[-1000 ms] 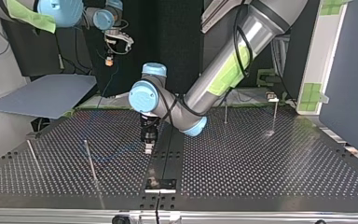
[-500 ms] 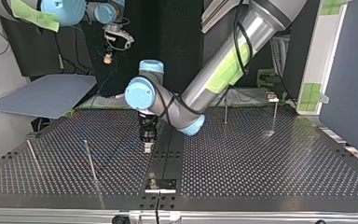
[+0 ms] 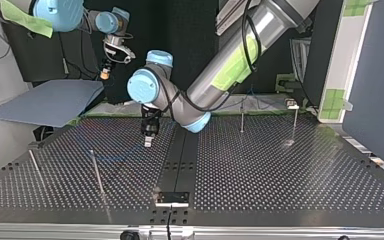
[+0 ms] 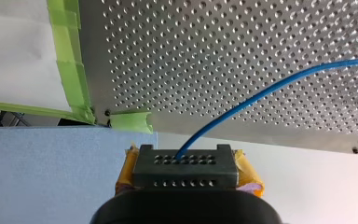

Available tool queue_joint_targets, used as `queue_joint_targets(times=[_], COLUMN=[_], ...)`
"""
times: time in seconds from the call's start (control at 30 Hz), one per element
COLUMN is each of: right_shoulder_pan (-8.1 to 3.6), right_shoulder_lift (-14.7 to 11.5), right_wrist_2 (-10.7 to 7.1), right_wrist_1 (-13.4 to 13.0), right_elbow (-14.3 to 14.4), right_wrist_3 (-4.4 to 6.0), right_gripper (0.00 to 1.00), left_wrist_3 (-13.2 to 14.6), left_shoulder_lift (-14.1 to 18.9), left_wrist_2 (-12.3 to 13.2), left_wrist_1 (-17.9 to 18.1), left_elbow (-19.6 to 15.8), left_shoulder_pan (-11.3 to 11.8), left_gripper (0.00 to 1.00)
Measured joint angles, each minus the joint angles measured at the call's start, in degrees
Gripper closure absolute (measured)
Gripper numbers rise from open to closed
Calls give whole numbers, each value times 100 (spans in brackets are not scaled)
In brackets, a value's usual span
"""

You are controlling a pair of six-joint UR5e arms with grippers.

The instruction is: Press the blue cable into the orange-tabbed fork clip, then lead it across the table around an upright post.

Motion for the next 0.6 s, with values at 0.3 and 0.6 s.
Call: queue_joint_targets(times=[0.3,0.6], right_shoulder_pan=[-233,-473], right_shoulder_lift=[8,17], right_wrist_2=[25,27], right_wrist_1=[356,792], right_elbow=[-269,-620], right_wrist_3=[138,283], right_gripper=[100,100], left_wrist_3=[128,158], left_shoulder_lift=[5,81], left_wrist_2=[114,-92], left_wrist_1=[-30,-32], left_elbow=[-46,-64], left_shoulder_pan=[-131,-356], left_gripper=[5,5])
